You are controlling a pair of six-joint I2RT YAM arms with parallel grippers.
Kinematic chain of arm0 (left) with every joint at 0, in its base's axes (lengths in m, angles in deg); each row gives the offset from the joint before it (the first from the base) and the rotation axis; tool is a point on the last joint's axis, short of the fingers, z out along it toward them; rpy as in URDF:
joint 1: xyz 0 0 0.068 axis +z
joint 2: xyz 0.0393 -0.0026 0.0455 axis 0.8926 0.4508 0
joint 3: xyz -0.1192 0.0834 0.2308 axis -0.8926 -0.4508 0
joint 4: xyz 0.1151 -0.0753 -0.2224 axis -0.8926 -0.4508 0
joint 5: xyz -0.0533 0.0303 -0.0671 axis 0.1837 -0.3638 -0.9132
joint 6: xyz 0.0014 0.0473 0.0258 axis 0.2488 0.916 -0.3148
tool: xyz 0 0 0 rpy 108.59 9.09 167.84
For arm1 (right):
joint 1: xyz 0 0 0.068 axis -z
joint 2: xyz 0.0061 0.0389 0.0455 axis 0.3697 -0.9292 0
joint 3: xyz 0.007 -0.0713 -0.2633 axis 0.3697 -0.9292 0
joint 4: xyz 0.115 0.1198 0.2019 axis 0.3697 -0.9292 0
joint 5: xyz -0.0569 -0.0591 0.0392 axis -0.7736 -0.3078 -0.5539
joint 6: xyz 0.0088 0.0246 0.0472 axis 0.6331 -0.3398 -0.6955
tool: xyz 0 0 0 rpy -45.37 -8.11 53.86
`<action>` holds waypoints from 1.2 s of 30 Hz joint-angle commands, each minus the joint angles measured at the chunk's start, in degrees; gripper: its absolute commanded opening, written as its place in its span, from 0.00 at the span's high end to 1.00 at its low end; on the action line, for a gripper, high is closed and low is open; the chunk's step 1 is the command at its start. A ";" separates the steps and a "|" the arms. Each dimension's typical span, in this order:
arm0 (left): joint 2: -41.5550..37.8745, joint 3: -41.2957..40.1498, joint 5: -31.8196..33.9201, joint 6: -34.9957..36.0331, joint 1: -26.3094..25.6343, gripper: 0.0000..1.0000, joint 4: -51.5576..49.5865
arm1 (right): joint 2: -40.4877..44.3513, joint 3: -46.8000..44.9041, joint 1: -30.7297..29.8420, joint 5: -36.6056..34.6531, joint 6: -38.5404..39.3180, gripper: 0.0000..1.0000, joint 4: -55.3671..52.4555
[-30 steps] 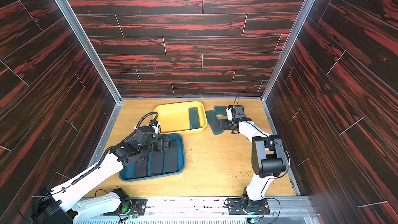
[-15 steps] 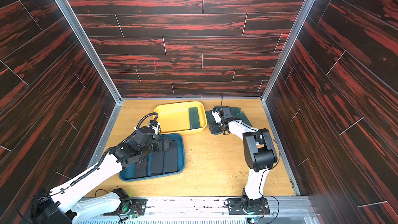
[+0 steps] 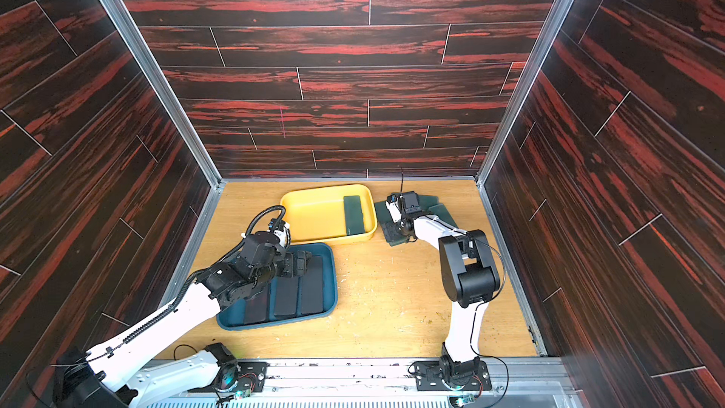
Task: Place the pencil cases by color into the storage box
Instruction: Pick up the pencil case from the center of the board.
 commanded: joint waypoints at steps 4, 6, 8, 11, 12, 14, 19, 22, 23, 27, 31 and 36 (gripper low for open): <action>-1.08 1.05 1.13 0.32 -0.24 0.00 -2.36 | -5.34 4.68 -0.93 1.13 0.68 0.14 -4.45; -1.42 1.10 1.26 0.30 -0.29 0.00 -2.63 | -6.67 6.28 -1.02 1.36 0.80 0.15 -5.86; -1.75 1.10 1.38 0.23 -0.24 0.00 -2.85 | -7.64 7.50 -1.11 1.08 0.74 0.15 -6.88; -1.97 1.09 1.39 0.16 -0.24 0.00 -3.00 | -8.95 9.11 -1.11 0.90 0.62 0.17 -8.30; -1.97 1.10 1.44 0.13 -0.24 0.00 -3.01 | -9.30 9.64 -1.11 0.81 0.59 0.18 -8.82; -1.82 1.16 1.42 -0.02 -0.25 0.00 -2.98 | -10.23 10.56 -1.11 0.72 0.53 0.19 -9.66; -0.86 1.79 1.04 0.16 -0.24 0.00 -2.86 | -11.80 12.38 -1.11 0.37 0.60 0.23 -11.59; -0.20 2.56 1.04 0.72 -0.24 0.00 -2.96 | -12.37 13.01 -1.11 0.37 0.64 0.26 -12.30; 0.11 2.87 1.05 0.97 -0.24 0.00 -3.03 | -12.51 13.10 -1.11 0.46 0.61 0.28 -12.47; 1.12 3.89 1.19 2.29 -0.24 0.00 -2.47 | -13.18 13.72 -1.02 0.24 0.62 0.33 -13.46; 2.34 4.90 1.03 3.52 -0.24 0.00 -1.32 | -12.11 12.66 -0.29 0.30 -1.22 0.37 -12.86; 4.93 7.77 0.46 4.99 -0.24 0.00 -2.41 | -8.52 10.77 1.17 0.92 -4.84 0.38 -12.07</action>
